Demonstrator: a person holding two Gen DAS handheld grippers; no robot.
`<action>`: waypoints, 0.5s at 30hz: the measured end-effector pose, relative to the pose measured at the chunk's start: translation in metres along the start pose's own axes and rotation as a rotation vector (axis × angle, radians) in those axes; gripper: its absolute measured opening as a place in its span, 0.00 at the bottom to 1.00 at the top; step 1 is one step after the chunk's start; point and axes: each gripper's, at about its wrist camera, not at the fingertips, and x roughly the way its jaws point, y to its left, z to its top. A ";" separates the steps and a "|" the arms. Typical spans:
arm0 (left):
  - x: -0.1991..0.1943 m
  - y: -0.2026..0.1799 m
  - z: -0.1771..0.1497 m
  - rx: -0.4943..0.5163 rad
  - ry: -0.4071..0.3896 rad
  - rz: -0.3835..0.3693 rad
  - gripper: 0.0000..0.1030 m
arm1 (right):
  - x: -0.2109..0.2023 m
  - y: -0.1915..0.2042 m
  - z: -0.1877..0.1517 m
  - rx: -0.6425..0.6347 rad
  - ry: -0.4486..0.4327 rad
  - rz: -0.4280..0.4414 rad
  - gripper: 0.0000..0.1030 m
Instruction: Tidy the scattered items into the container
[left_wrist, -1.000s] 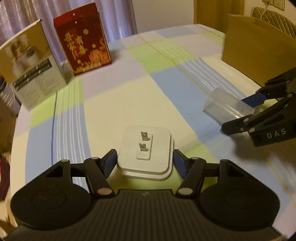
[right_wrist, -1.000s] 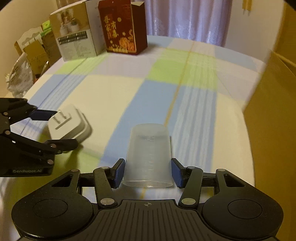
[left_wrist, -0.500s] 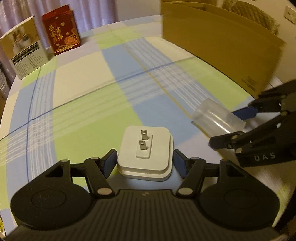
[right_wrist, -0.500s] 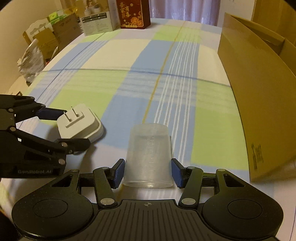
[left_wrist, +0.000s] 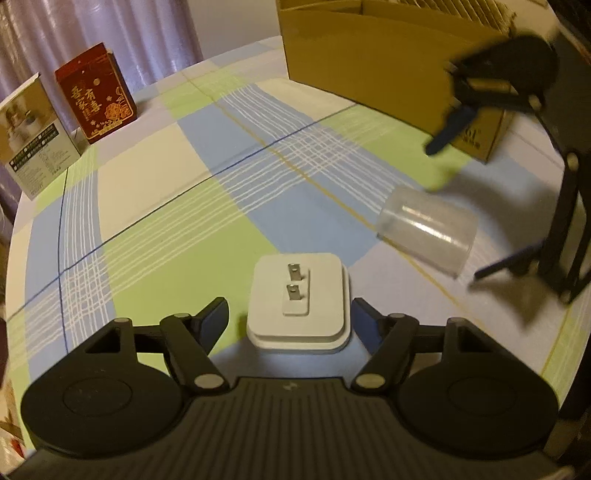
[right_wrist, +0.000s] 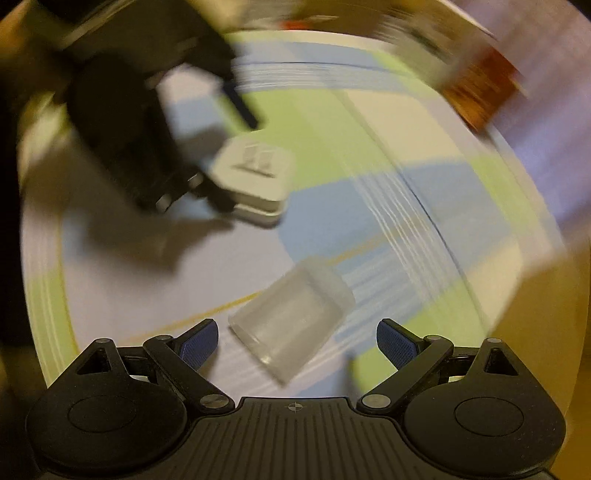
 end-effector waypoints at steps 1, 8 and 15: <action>0.002 0.001 0.000 0.002 0.006 0.011 0.67 | 0.003 -0.001 0.003 -0.046 0.005 0.005 0.95; 0.004 0.013 -0.003 -0.036 0.009 0.014 0.67 | 0.026 -0.001 0.013 -0.276 0.049 0.061 0.95; 0.003 0.013 -0.002 -0.047 -0.004 -0.009 0.67 | 0.039 -0.016 0.017 -0.264 0.101 0.173 0.94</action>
